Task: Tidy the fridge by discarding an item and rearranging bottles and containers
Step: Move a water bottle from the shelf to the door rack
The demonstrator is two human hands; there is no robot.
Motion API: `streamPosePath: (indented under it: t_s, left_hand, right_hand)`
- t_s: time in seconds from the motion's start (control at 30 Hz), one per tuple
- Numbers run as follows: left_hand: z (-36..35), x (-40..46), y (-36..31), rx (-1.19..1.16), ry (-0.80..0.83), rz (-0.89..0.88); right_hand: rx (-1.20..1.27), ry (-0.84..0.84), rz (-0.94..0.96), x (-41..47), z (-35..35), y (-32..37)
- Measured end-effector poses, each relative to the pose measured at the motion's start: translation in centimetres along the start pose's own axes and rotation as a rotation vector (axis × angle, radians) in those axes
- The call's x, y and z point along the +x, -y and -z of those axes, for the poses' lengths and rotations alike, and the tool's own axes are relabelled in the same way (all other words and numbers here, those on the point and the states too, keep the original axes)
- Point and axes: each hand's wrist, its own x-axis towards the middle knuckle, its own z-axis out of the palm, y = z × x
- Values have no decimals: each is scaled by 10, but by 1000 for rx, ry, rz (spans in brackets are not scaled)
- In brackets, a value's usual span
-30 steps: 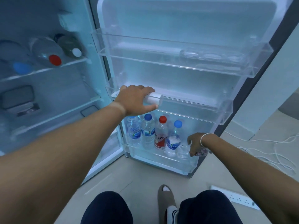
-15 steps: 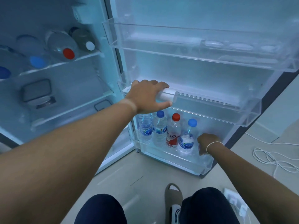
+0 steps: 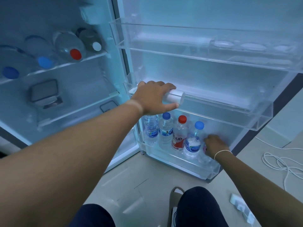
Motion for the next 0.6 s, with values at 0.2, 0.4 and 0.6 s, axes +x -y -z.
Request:
streamPosePath:
  t_s: [0.2, 0.4, 0.6]
  left_hand:
    - [0, 0, 0, -10, -12, -8]
    - [5, -5, -3, 13, 44, -1]
    - [10, -20, -1, 107, 48, -26]
  right_hand:
    - [30, -18, -10, -12, 17, -3]
    - [-11, -69, 20, -31, 43, 0]
    - [18, -108, 77, -50, 64, 24]
